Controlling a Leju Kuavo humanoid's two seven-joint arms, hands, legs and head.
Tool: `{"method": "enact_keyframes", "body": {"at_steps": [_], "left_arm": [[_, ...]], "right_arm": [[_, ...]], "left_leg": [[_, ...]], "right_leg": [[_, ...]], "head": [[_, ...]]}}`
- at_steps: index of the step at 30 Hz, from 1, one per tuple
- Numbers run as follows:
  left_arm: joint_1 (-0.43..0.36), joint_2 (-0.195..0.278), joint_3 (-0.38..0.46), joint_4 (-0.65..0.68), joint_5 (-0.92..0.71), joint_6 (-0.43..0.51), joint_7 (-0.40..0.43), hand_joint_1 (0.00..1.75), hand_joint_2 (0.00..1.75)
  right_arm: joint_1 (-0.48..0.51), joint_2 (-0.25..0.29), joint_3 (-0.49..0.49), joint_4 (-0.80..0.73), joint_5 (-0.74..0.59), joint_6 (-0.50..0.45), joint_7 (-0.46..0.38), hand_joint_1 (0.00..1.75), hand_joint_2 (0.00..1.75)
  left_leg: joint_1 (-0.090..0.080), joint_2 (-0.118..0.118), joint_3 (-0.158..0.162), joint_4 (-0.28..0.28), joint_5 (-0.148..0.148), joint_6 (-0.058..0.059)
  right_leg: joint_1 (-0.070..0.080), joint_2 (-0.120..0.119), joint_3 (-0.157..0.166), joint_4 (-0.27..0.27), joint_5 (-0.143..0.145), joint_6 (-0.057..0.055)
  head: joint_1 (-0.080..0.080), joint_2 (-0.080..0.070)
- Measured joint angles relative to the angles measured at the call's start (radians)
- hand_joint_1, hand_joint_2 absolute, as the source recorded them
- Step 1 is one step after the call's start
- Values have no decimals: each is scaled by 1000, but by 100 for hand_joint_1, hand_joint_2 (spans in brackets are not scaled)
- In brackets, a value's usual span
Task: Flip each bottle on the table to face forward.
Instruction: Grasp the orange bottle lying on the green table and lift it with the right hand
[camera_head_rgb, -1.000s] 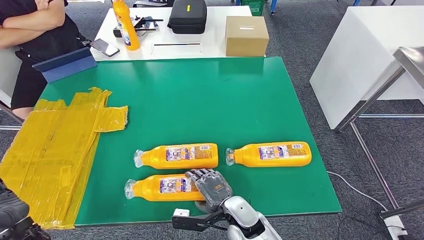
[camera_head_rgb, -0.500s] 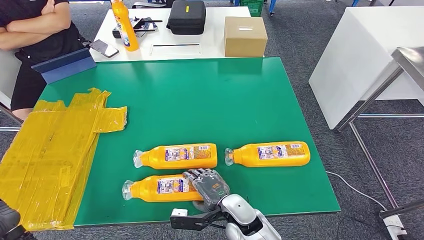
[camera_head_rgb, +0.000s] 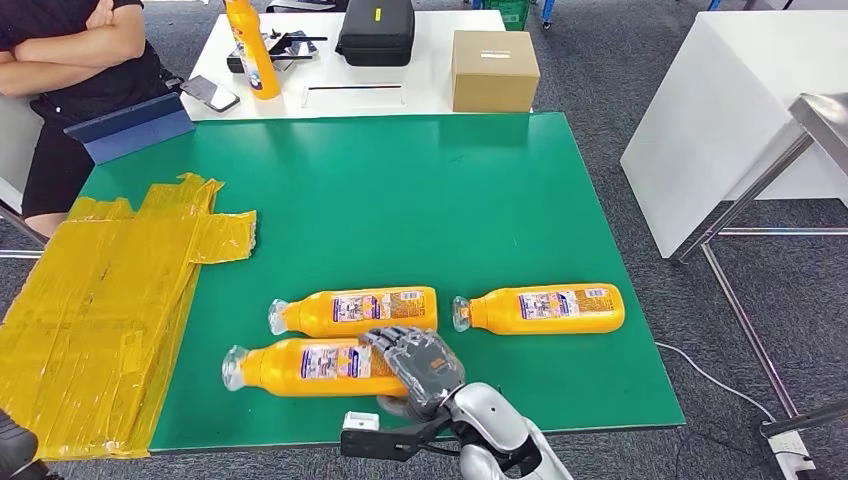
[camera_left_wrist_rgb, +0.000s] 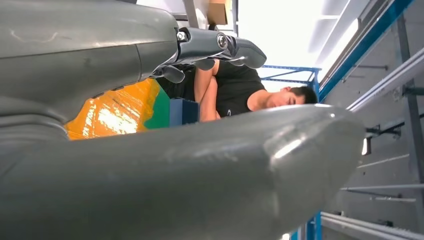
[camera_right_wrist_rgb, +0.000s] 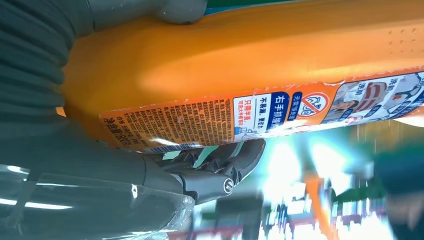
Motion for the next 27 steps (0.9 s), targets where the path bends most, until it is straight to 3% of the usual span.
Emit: {"method": "enact_keyframes", "body": {"at_steps": [8,17,21,27], "left_arm": [[-73,-2,-17,63,-54,10,0,0,0],[-130,1,-48,131,-51,0,6,0,0],[-140,1,-79,160,-10,-45,24,0,175],[-141,-3,-146,184,48,-101,65,0,175]], "right_arm": [[54,1,-77,-241,59,-13,23,173,175],[73,6,-123,-326,69,-25,18,174,175],[47,21,-139,-325,52,-32,-14,172,175],[-36,44,-137,-268,24,-52,-31,171,175]], "left_leg": [[0,-2,-1,0,0,1],[0,-2,-1,0,0,1],[0,-1,-1,0,0,1],[0,-1,-2,0,1,1]], "right_leg": [[0,-3,0,0,0,0],[0,-2,0,0,0,0],[0,-2,0,0,0,0],[0,-2,0,0,0,0]], "head": [[0,0],[0,0],[0,0],[0,0]]}}
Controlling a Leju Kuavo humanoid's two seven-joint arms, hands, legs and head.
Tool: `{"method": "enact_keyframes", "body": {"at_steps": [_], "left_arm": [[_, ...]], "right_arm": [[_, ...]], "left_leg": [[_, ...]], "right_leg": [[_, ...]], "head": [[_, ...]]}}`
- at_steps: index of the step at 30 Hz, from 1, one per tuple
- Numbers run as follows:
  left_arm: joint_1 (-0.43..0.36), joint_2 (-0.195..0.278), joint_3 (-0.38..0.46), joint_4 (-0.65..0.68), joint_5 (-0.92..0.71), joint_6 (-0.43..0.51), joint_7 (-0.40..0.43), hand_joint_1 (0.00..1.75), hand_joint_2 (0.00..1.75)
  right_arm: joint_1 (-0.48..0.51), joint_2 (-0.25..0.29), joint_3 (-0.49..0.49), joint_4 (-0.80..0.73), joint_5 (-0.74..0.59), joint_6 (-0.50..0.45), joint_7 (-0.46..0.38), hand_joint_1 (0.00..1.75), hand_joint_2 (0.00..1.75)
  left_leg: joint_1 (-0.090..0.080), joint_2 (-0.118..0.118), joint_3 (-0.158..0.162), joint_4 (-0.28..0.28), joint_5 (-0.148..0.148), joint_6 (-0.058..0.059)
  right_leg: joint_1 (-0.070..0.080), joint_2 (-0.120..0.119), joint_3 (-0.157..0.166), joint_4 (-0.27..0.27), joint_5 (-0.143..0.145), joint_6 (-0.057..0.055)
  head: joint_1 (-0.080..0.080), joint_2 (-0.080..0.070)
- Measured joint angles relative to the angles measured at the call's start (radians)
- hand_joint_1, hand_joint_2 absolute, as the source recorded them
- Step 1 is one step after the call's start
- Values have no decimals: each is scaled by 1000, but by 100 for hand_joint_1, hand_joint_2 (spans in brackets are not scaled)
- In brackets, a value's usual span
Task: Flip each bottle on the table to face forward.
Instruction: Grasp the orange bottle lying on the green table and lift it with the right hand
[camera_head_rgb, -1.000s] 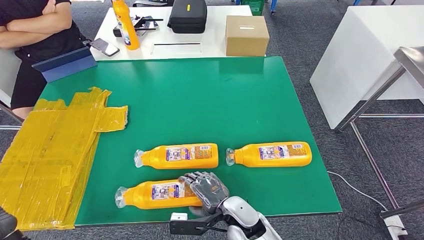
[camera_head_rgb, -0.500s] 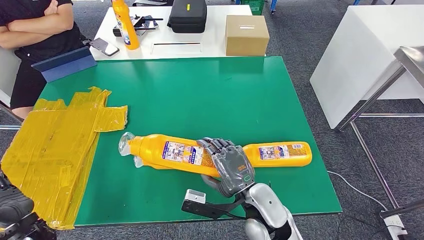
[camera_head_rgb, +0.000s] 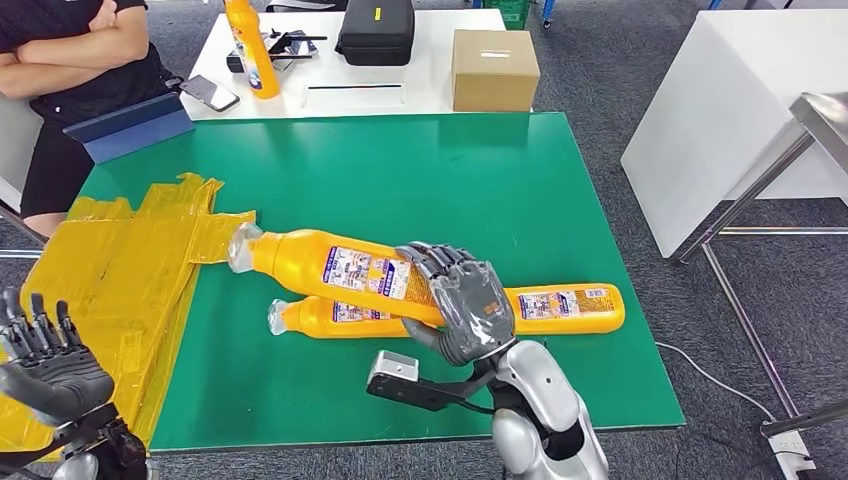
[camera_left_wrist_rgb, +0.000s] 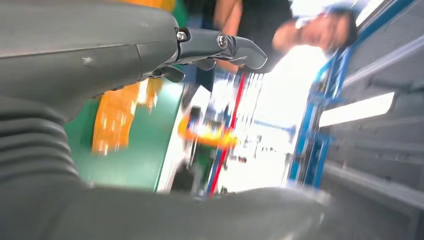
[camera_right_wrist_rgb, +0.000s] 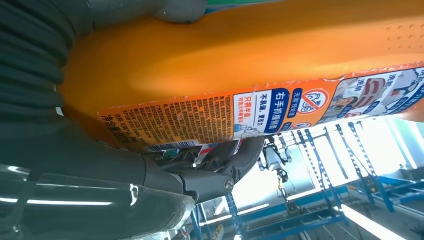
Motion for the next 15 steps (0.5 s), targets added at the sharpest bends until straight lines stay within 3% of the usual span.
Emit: {"method": "enact_keyframes", "body": {"at_steps": [8,15], "left_arm": [[-24,-9,-263,50,166,-68,128,0,175],[-60,-8,-425,107,267,-110,176,0,175]], "right_arm": [[-212,53,83,238,-137,-67,30,170,175],[-303,68,121,407,-208,-115,25,168,175]], "left_leg": [[-1,-1,-1,1,2,2],[-1,0,-2,1,2,2]], "right_leg": [[0,-1,0,0,2,-1],[0,-1,-1,0,2,-1]], "head": [[0,0],[0,0]]}}
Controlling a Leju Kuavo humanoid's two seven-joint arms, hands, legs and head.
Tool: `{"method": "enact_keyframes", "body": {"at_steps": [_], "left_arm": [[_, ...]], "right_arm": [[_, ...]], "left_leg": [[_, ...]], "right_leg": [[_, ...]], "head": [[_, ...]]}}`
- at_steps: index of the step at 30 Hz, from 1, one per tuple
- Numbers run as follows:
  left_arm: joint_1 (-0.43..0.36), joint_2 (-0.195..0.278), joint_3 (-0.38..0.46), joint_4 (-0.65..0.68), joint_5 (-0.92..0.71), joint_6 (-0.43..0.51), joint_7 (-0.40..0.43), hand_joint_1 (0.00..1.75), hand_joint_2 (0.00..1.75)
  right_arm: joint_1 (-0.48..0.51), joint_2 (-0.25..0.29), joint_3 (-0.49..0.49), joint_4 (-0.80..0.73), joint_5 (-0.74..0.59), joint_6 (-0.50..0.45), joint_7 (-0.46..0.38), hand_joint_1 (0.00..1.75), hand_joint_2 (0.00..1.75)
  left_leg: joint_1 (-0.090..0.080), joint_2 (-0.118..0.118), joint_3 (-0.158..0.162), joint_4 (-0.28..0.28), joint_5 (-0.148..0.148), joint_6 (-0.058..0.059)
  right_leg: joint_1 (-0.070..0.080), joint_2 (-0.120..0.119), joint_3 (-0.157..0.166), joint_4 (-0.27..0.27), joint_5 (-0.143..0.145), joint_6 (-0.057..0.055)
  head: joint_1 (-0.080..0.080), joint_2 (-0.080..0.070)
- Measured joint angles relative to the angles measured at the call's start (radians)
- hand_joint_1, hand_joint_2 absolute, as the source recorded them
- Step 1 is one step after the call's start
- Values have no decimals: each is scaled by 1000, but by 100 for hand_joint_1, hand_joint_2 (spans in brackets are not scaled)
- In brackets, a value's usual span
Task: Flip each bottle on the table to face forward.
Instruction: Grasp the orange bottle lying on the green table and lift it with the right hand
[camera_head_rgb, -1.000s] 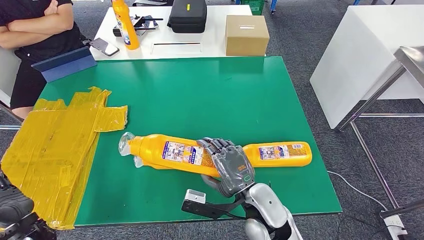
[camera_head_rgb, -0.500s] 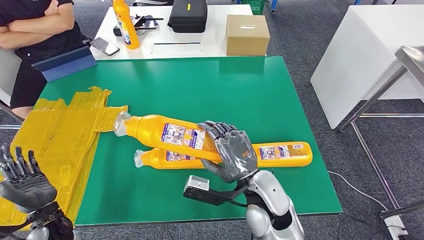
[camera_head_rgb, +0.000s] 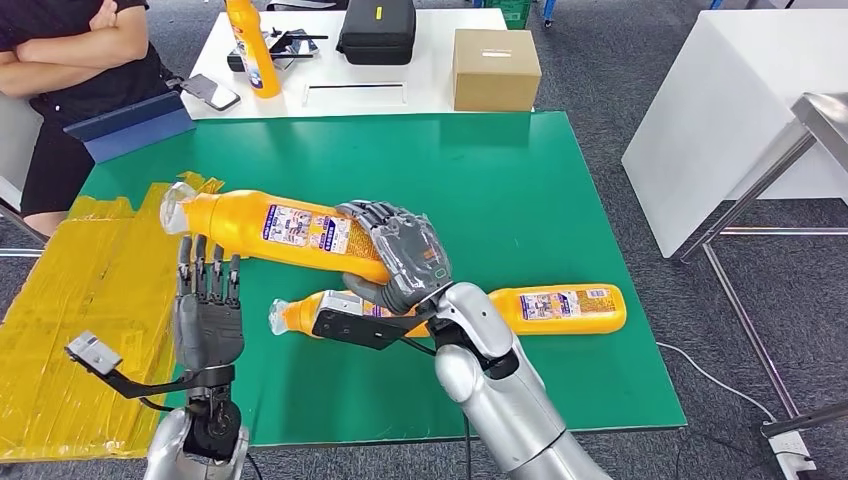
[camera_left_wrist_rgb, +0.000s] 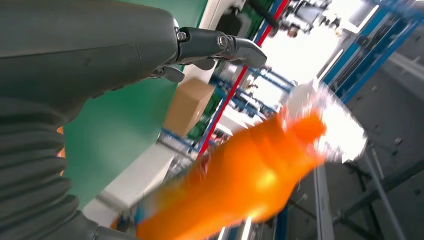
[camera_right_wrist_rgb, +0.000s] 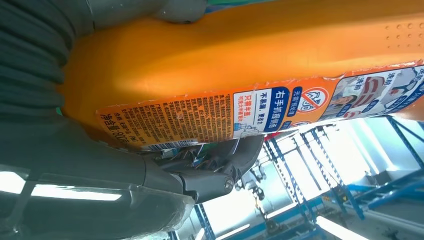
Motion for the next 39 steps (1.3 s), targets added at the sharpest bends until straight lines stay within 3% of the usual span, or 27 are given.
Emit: {"method": "enact_keyframes", "body": {"at_steps": [6,17,28,39], "left_arm": [[-19,6,-54,26,38,-1,2,0,175],[-31,31,-76,56,95,17,-1,0,175],[-42,45,-73,76,130,30,1,0,175],[-41,50,-70,81,131,30,1,0,175]], "right_arm": [[-43,24,22,122,-36,-13,-18,169,175],[-97,79,79,257,-87,-29,-22,168,175],[-110,101,237,313,-149,-40,23,169,175],[-118,102,256,334,-152,-46,25,169,175]], "left_leg": [[0,0,0,0,0,0],[1,0,-1,0,0,0],[1,0,-2,0,0,0],[1,0,-2,0,0,0]], "right_leg": [[0,0,-1,0,0,0],[0,0,-2,0,0,0],[0,0,-3,0,0,0],[0,0,-3,0,0,0]], "head": [[0,0],[0,0],[0,0],[0,0]]}}
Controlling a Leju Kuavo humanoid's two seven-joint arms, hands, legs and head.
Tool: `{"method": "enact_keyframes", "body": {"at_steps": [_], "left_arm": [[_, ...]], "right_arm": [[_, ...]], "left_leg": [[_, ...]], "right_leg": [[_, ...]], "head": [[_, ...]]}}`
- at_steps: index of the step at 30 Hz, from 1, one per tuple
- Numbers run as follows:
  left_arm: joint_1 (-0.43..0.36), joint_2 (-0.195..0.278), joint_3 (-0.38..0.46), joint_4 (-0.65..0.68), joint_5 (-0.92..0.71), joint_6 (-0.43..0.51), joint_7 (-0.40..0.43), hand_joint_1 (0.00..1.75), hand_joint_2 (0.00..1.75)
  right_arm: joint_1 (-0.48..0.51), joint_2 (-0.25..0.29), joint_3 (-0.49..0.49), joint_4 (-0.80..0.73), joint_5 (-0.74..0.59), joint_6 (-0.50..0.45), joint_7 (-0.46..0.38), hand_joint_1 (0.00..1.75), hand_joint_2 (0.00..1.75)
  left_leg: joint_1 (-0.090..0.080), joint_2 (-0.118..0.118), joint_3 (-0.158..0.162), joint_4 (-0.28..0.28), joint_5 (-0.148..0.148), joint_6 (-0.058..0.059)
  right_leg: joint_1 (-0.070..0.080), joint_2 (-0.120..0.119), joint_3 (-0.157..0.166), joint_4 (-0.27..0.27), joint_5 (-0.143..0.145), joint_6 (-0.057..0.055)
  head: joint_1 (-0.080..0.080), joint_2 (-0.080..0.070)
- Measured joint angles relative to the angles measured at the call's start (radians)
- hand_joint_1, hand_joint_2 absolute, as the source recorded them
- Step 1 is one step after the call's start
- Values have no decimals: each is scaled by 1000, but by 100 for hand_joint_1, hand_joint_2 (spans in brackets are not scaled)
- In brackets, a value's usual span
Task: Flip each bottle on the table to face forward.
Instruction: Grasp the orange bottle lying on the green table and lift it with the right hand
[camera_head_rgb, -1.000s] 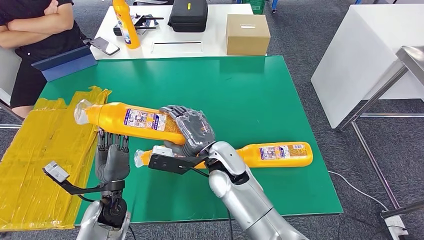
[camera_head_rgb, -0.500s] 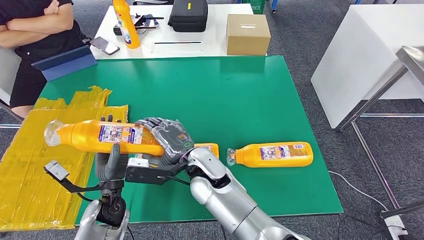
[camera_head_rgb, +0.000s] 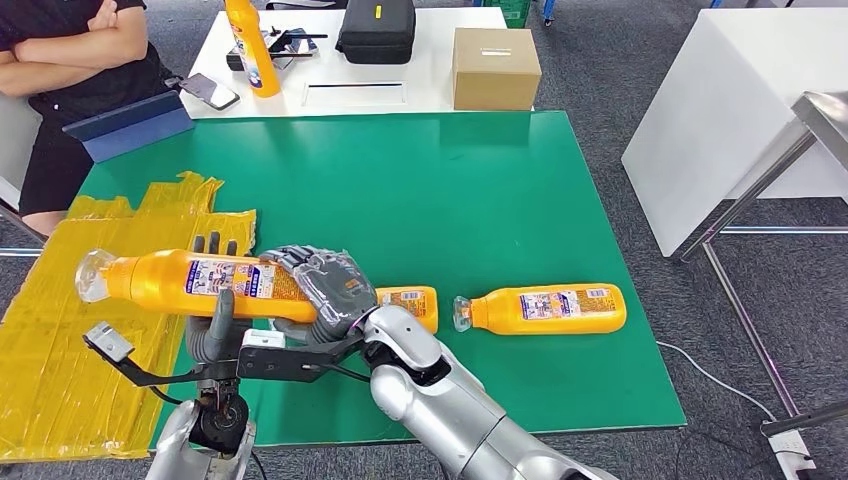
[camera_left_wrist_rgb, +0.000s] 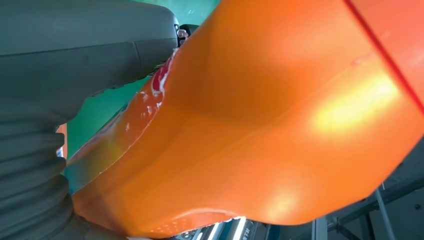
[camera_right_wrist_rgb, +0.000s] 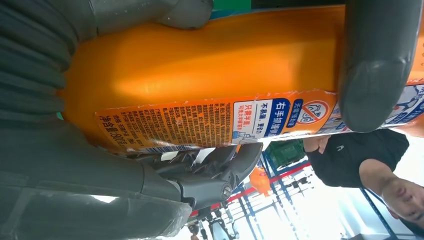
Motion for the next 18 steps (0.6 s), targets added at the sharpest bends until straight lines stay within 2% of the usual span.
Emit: {"method": "enact_keyframes", "body": {"at_steps": [9,10,13,14,18], "left_arm": [[1,0,5,4,7,1,4,0,175],[2,0,6,4,9,3,6,38,175],[7,0,8,4,12,10,13,169,175],[9,0,9,4,13,12,15,175,175],[11,-6,15,4,18,17,24,175,175]], "right_arm": [[-5,0,16,16,-7,3,2,167,175],[-5,0,21,21,-9,3,4,167,175],[-5,0,31,39,-14,-4,7,166,175],[-5,0,34,46,-15,-7,7,167,175],[-5,1,35,64,-17,-12,7,167,175]], "left_leg": [[0,0,0,0,0,0],[0,0,0,0,0,0],[0,0,0,0,0,0],[0,0,0,0,0,0],[0,0,0,0,0,0]], "right_leg": [[0,0,0,0,0,0],[0,0,0,0,0,0],[0,0,-1,0,0,0],[0,0,-1,0,0,0],[0,0,-1,0,0,0]], "head": [[0,0],[0,0],[0,0],[0,0],[0,0]]}}
